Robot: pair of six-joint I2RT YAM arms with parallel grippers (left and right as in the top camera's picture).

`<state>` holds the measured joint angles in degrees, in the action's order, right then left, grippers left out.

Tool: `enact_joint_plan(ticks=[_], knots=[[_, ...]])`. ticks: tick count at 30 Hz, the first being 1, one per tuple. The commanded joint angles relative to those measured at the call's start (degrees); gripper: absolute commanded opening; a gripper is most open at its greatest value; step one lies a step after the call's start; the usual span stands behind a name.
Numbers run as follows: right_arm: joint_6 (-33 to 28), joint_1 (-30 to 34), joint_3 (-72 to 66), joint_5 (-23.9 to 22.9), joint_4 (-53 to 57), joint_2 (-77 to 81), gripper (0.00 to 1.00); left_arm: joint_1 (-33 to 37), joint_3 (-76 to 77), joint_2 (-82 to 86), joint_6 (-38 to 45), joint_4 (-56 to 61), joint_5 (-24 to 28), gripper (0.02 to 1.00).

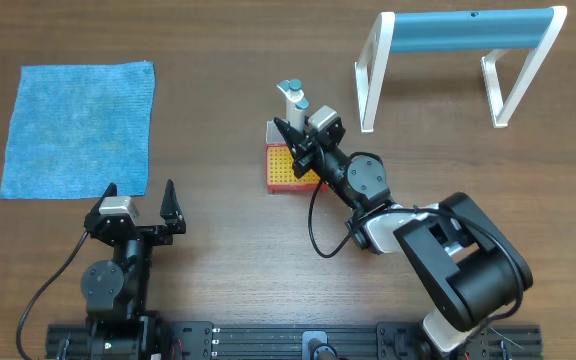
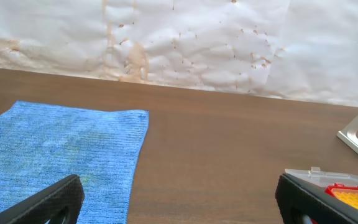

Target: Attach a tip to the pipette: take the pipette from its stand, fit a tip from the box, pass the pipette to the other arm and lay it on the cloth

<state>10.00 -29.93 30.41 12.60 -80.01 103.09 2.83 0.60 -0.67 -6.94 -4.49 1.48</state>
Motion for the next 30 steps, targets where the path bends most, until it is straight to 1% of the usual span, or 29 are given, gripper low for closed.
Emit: enact_joint_plan(ticks=[1, 3, 4, 6, 7, 9, 10, 11, 12, 17, 20, 24, 30], knots=[[-0.2, 0.4, 1.4, 0.1, 0.5, -5.1, 0.075, -0.2, -0.3, 0.3, 0.5, -0.1, -0.9, 0.998], [-0.2, 0.0, 1.8, 0.1, 2.5, -7.8, 0.075, -0.2, -0.3, 0.3, 0.5, -0.1, -0.9, 0.996], [-0.2, -0.3, 2.3, 0.2, 5.3, -9.7, 0.075, -0.2, -0.3, 0.3, 0.5, -0.1, -0.9, 0.996], [-0.2, -0.7, 3.8, 2.3, 12.2, -13.4, 0.075, -0.2, -0.3, 0.3, 0.5, -0.1, -0.9, 0.998], [-0.2, -0.9, 5.3, 4.5, 17.9, -16.1, 0.077, -0.2, -0.3, 0.3, 0.5, -0.1, -0.9, 0.998], [-0.2, -1.6, 9.4, 7.8, 31.3, -21.2, 0.075, -0.2, -0.3, 0.3, 0.5, -0.1, -0.9, 0.996], [-0.2, -2.0, 11.8, 8.7, 38.6, -23.6, 0.075, -0.2, -0.3, 0.3, 0.5, -0.1, -0.9, 0.996], [-0.2, -2.6, 15.6, 9.1, 48.4, -26.3, 0.075, -0.2, -0.3, 0.3, 0.5, -0.1, -0.9, 0.996], [-0.2, -3.0, 19.5, 9.1, 57.9, -28.3, 0.075, -0.2, -0.3, 0.3, 0.5, -0.1, -0.9, 0.996], [-0.2, -3.4, 36.4, 9.1, 95.3, -29.0, 0.075, -0.2, -0.3, 0.3, 0.5, -0.1, -0.9, 0.996], [-0.2, -3.4, 38.9, 9.1, 104.2, -27.4, 0.075, -0.2, -0.3, 0.3, 0.5, -0.1, -0.9, 0.996], [-0.2, -3.4, 38.8, 10.1, 107.0, -26.4, 0.075, -0.2, -0.3, 0.3, 0.5, -0.1, -0.9, 0.996], [0.9, -3.4, 38.8, 11.0, 106.6, -26.4, 0.075, -0.2, -0.3, 0.3, 0.5, -0.1, -0.9, 0.996]])
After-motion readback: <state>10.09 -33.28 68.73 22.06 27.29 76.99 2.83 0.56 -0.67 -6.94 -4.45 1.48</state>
